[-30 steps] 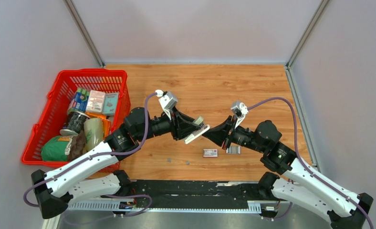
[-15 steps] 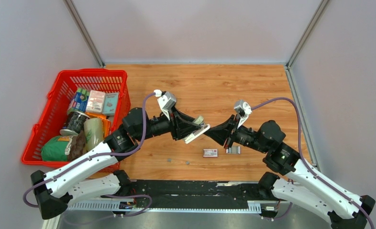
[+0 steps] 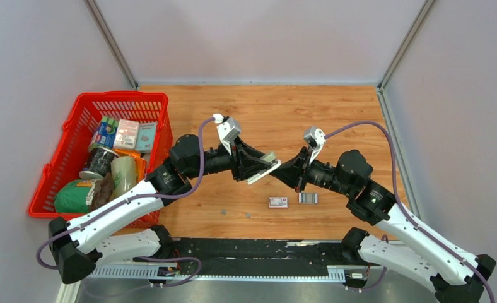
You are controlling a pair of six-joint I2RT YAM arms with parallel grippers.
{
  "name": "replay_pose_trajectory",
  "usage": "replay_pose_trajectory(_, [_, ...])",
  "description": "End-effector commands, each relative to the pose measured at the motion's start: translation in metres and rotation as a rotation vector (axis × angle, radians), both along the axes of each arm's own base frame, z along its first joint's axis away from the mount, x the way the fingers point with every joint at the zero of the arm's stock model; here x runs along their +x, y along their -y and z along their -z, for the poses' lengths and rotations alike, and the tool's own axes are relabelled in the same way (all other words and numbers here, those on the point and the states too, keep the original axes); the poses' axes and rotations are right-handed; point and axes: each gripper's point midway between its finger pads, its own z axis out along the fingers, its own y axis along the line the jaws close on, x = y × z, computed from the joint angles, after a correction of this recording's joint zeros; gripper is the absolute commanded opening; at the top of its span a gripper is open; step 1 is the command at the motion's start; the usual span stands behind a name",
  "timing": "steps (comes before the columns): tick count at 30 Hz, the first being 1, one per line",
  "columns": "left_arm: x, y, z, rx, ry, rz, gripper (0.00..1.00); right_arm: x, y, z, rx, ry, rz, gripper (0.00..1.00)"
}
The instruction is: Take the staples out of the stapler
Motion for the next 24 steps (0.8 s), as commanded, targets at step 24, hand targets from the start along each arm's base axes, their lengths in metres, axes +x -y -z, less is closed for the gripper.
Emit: replay_pose_trajectory(24, [-0.001, 0.041, 0.052, 0.275, 0.004, -0.046, 0.00, 0.021, 0.010, -0.036, 0.069, 0.108, 0.137, 0.02])
